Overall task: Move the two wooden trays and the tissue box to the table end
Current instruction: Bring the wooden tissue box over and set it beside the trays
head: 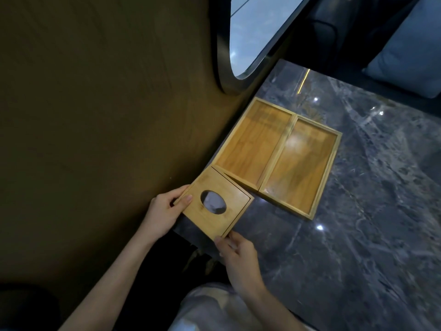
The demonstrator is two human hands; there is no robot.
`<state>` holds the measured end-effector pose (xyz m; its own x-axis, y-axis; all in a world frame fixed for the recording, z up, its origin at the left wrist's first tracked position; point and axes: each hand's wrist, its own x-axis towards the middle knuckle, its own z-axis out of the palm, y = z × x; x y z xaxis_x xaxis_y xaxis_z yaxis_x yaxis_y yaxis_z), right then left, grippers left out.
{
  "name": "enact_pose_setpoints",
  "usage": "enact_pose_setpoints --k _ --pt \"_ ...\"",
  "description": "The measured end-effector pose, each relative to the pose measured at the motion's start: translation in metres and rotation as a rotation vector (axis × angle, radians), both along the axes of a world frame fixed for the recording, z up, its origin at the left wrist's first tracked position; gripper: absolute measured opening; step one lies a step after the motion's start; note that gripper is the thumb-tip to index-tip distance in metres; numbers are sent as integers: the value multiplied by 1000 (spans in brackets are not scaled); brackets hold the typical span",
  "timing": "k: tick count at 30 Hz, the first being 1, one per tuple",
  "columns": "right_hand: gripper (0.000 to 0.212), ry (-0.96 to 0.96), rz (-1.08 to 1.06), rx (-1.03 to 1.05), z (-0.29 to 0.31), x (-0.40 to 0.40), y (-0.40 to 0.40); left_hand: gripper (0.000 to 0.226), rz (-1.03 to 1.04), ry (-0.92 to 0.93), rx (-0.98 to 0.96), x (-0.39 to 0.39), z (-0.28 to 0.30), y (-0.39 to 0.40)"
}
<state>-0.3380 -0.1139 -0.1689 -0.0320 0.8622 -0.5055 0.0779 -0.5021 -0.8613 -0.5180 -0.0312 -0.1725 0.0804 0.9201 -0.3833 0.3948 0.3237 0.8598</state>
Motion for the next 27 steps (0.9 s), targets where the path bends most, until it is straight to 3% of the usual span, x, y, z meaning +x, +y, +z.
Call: enact_pose_setpoints --k 12,16,17,19,22,27 --pt "13 7 21 -4 -3 6 5 41 86 -30 -58 10 1 -6" --pt "11 -74 -24 -12 1 29 20 48 274 -17 -186 14 1 -11" --pt "19 -86 -77 -3 1 36 27 49 365 -48 -235 16 2 -16" --pt "35 -115 -164 57 4 51 44 41 530 -280 -347 21 3 -27" --pt "43 -161 -96 101 6 62 68 24 614 -593 -475 33 2 -43" --pt "35 -202 37 78 5 56 78 16 594 -648 -429 47 -1 -49"
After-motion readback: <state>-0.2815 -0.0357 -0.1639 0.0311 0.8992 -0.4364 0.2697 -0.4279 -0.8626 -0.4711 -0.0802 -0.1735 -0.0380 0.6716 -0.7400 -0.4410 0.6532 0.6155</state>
